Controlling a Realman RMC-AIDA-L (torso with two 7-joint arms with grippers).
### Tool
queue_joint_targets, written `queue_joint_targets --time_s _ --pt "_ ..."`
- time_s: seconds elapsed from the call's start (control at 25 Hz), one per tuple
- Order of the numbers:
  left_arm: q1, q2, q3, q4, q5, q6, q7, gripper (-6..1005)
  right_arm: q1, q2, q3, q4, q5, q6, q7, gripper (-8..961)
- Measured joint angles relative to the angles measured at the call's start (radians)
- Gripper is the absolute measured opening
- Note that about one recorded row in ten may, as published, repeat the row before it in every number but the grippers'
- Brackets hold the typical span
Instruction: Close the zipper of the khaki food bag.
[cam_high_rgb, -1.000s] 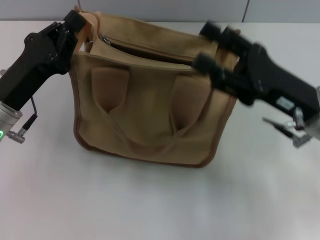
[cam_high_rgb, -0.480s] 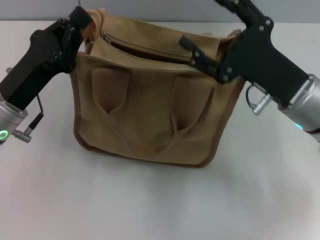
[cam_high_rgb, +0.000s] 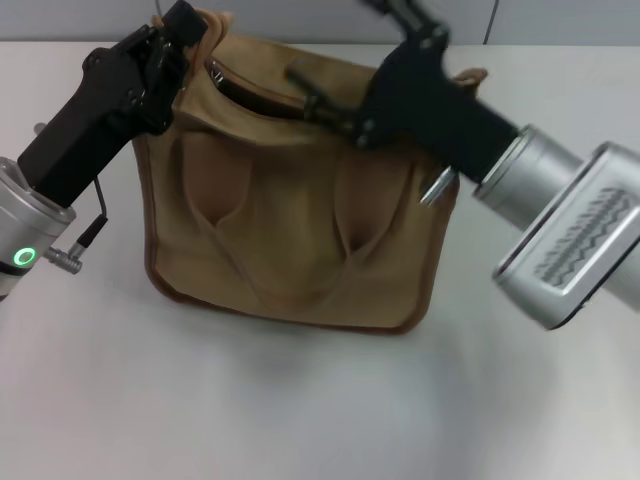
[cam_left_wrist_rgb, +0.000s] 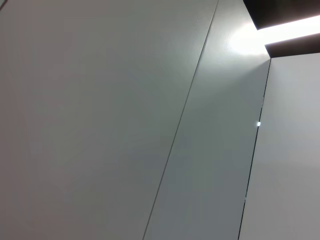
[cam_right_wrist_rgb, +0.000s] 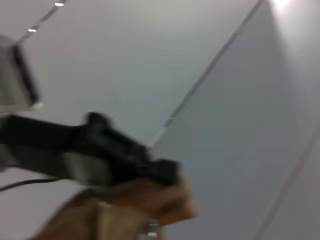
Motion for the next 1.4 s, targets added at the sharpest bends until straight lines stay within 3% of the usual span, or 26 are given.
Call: queue_joint_targets --time_s 0.28,0.76,1.08,1.4 --pt "-0.017 0.000 -0.002 0.000 -0.001 -0.008 0.001 13 -0.001 0.000 0.092 0.021 -0.133 0.042 -0.043 825" --pt "-0.057 0.000 -0.009 -0.012 -0.001 -0.017 -0.003 13 0.015 0.000 0.459 0.091 -0.436 0.246 -0.070 826" --pt "-0.092 0.000 -0.010 -0.005 -0.002 0.001 -0.032 15 -0.033 0.000 0.565 0.093 -0.467 0.254 -0.085 826" --pt "-0.094 0.000 -0.006 -0.010 0.003 -0.004 -0.032 19 -0.040 0.000 0.572 0.098 -0.486 0.248 -0.086 826"
